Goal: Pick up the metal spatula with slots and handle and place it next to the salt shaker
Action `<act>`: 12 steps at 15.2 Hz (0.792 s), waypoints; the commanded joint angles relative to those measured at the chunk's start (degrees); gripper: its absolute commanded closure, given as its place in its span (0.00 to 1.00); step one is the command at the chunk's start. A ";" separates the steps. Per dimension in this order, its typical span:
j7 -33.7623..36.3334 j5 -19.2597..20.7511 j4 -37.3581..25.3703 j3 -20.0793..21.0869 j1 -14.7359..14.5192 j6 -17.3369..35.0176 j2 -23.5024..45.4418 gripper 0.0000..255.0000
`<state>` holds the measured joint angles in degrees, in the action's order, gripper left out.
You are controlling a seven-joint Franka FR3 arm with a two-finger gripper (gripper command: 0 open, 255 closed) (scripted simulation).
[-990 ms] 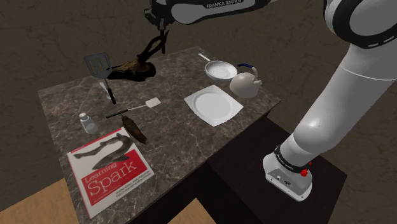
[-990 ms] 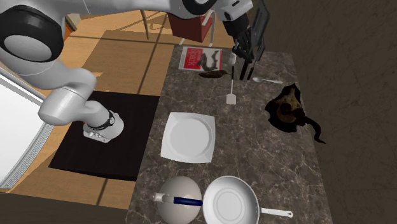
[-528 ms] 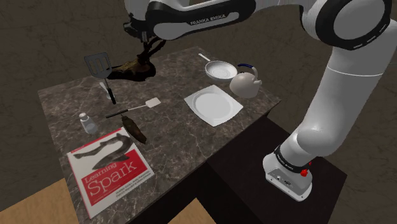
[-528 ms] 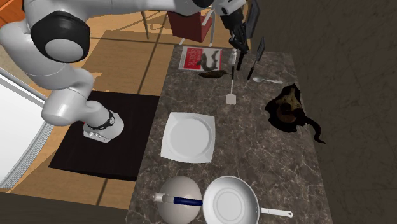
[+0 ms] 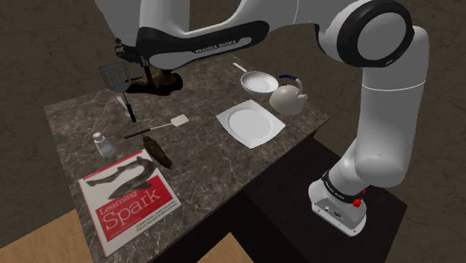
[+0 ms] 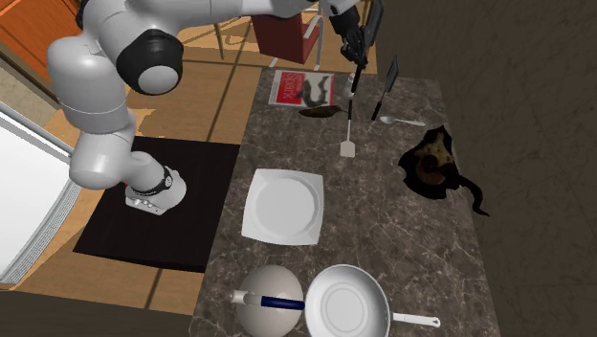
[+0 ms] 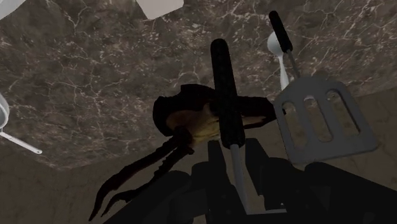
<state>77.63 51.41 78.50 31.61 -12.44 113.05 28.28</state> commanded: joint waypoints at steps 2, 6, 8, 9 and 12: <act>2.07 2.34 -6.07 -0.60 -4.82 -2.74 5.42 1.00; 3.11 4.72 -16.62 -1.73 -11.77 -6.78 13.40 1.00; 3.44 5.50 -20.41 -2.29 -14.17 -7.73 16.53 1.00; 3.90 5.62 -19.71 -2.36 -14.01 -7.20 16.55 1.00; 5.25 6.05 -17.80 -2.56 -13.60 -5.67 16.71 1.00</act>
<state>82.34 57.30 60.10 29.11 -26.08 106.95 44.95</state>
